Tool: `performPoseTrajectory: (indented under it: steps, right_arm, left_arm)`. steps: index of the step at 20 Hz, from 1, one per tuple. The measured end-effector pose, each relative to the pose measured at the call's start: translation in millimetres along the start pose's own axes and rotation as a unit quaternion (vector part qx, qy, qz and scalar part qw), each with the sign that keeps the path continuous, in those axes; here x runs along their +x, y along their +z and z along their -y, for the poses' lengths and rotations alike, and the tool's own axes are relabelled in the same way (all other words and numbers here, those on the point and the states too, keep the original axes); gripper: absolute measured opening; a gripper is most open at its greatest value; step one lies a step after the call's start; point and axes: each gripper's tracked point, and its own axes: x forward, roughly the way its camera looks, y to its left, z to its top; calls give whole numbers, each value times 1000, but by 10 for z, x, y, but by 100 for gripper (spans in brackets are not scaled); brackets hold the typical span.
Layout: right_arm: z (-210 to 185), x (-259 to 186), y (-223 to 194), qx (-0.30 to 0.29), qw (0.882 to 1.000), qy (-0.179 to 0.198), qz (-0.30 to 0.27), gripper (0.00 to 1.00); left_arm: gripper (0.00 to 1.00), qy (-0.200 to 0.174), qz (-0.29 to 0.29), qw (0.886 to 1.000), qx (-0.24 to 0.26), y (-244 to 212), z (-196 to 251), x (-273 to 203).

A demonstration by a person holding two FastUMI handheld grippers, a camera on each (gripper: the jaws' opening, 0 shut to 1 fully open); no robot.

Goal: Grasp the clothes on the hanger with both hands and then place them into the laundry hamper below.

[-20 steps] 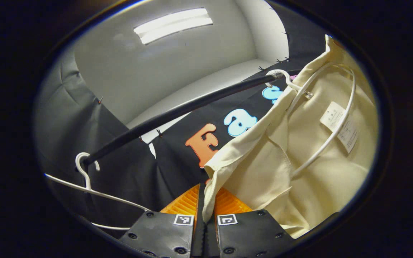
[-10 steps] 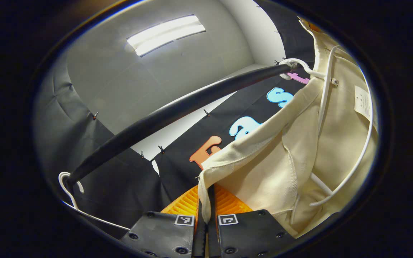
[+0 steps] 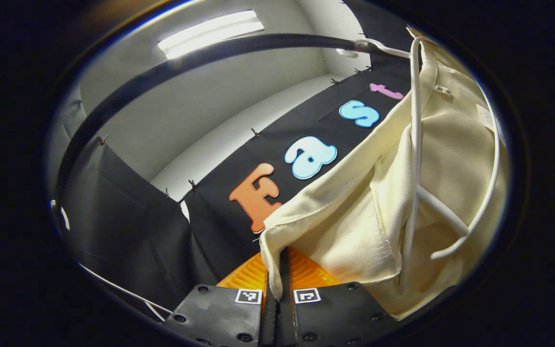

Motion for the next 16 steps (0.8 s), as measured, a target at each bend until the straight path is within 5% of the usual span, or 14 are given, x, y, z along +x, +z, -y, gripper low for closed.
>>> performPoseTrajectory:
  steps: [8,16]
  right_arm:
    - [-248,-198,-784,20,998,10,-59,1]
    - [-428,-605,-945,-10,997,23,-79,1]
  left_arm:
    - [10,-50,-63,997,-11,-615,461,-323]
    - [10,-65,-86,994,-10,-821,348,-885]
